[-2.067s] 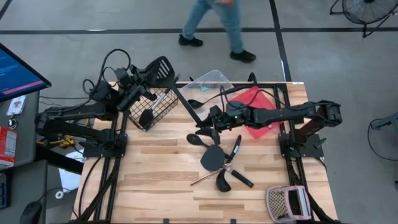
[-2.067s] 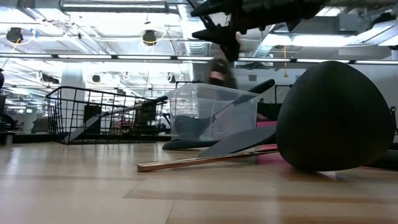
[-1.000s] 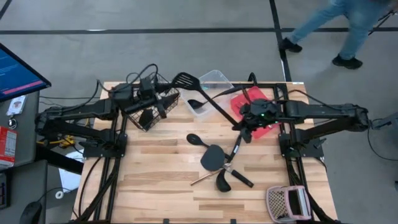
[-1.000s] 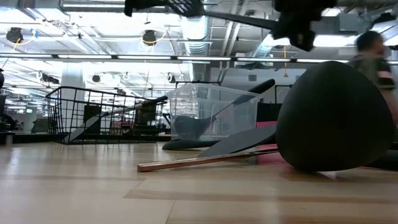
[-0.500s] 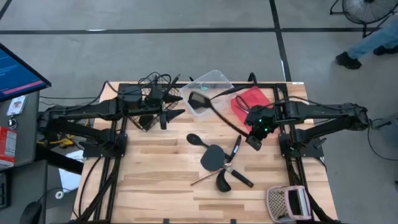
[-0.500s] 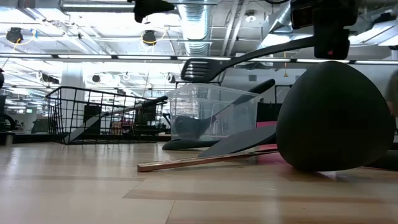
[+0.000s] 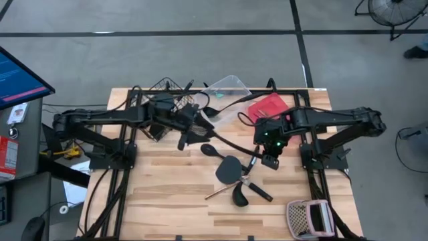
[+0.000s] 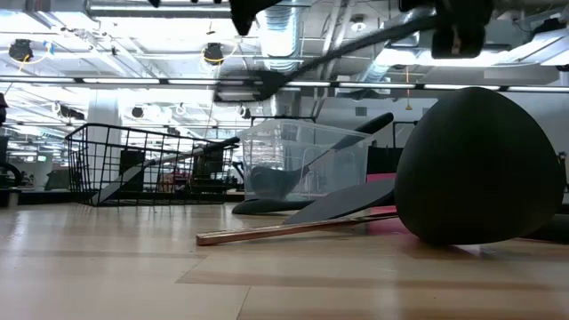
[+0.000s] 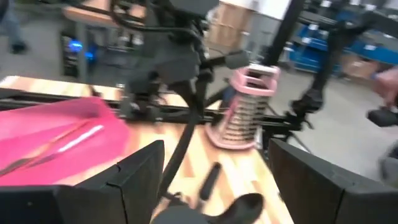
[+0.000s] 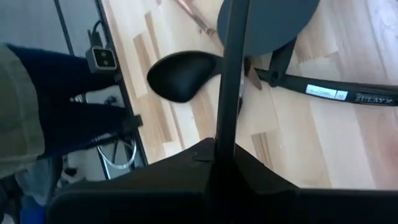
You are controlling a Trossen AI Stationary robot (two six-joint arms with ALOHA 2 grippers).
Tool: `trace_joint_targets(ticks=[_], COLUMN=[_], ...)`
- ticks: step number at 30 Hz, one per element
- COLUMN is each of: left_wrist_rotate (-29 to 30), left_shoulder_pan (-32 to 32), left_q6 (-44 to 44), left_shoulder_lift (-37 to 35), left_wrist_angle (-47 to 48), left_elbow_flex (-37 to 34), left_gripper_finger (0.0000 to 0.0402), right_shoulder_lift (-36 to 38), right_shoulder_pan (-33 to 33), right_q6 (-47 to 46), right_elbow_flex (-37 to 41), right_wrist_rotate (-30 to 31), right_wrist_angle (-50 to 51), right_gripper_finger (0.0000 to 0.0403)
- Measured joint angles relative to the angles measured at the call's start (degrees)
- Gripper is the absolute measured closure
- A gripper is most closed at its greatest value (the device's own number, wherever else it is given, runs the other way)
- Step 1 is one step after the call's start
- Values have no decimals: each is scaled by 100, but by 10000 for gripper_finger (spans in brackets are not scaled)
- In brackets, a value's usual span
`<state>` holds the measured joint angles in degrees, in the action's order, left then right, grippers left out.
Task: Pick & Place Kitchen Items
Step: Put the top spatula into the wire basket
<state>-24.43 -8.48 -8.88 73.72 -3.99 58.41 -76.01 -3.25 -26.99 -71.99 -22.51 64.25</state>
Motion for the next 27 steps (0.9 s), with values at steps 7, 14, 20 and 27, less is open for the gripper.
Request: trace_joint_targets(ticks=[7, 14, 20, 27], left_wrist_rotate=[-602, -749, -843, -849], left_shoulder_pan=[5, 169, 340, 497], left_q6=[-53, -44, -149, -212], left_shoulder_lift=[506, 878, 1132, 1325], left_wrist_angle=[31, 49, 96, 124], left_elbow_flex=[151, 162, 160, 160], left_gripper_finger=[131, 131, 131, 133], right_shoulder_lift=[-817, -1519, -1969, -2307], right_shoulder_pan=[-50, -86, -87, -80], right_q6=[412, 897, 1238, 1578], right_elbow_flex=[-1020, -1900, -2575, -3040], right_wrist_rotate=[-143, -335, -342, -359], right_wrist_angle=[881, 1501, 1741, 1803], right_gripper_finger=[394, 394, 394, 394])
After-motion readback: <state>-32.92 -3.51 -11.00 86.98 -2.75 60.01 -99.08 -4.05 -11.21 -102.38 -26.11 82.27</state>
